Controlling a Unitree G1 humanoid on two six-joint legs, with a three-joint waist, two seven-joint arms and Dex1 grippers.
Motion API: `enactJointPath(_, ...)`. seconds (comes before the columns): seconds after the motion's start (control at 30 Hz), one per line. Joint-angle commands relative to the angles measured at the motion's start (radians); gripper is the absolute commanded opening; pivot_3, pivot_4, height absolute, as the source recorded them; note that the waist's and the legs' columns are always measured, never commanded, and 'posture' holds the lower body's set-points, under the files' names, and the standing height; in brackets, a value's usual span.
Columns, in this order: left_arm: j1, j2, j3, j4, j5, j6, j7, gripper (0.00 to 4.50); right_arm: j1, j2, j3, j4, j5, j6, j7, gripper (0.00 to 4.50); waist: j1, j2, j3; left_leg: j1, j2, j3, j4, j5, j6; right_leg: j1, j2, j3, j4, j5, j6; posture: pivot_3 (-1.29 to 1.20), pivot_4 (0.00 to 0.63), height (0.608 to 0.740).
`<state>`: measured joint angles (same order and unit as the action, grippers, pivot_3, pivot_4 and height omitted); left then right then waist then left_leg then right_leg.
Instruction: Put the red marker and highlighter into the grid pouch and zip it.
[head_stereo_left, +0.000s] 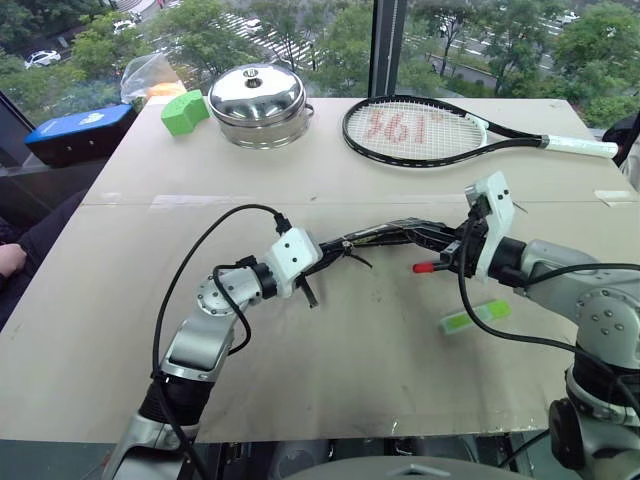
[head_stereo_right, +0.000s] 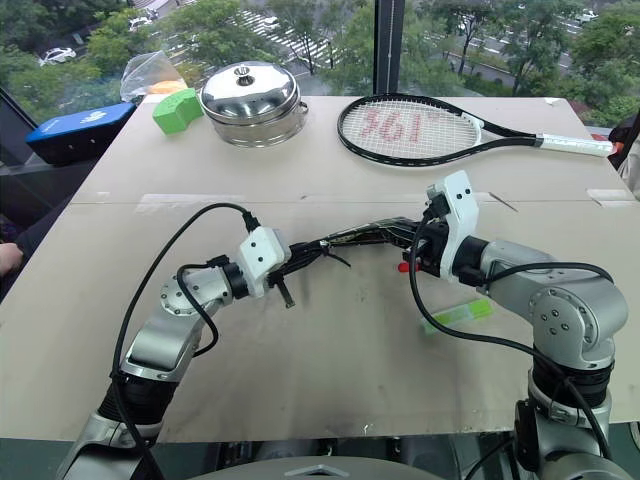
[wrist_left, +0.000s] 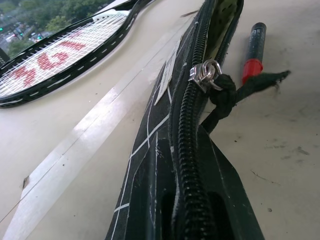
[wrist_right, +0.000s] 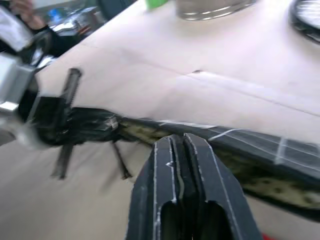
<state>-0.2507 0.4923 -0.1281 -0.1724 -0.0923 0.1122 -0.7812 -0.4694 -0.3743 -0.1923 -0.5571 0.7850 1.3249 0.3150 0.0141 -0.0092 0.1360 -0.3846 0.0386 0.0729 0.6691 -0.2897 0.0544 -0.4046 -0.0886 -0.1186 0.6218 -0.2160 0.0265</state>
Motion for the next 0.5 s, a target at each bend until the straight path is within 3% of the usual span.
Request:
enactJointPath(0.03,-0.027,-0.001,0.002,-0.017,-0.014,-0.017,-0.004,0.00,-0.032,-0.014,0.091,0.033,-0.056,-0.010,-0.033,0.02,-0.001,0.000,0.000,0.000,0.000,0.000,0.000,0.000,0.000,0.000,0.000,0.000,0.000,0.000,0.000,0.00,0.150,0.740)
enactJointPath(0.3,-0.033,-0.004,-0.012,-0.046,-0.003,0.005,0.003,0.00,-0.108,-0.053,0.357,0.093,-0.195,-0.174,0.056,0.02,-0.002,0.000,0.000,0.000,0.000,0.001,0.000,0.000,0.000,0.000,0.001,0.001,0.000,0.000,0.000,0.00,0.150,0.740)
enactJointPath(0.5,-0.031,-0.006,-0.044,-0.068,0.022,0.029,0.013,0.00,-0.214,-0.171,0.744,0.190,-0.572,-0.577,0.186,0.02,-0.004,0.000,0.000,0.000,0.000,0.001,0.000,0.000,0.000,0.000,0.001,0.001,-0.001,-0.001,0.002,0.00,0.150,0.740)
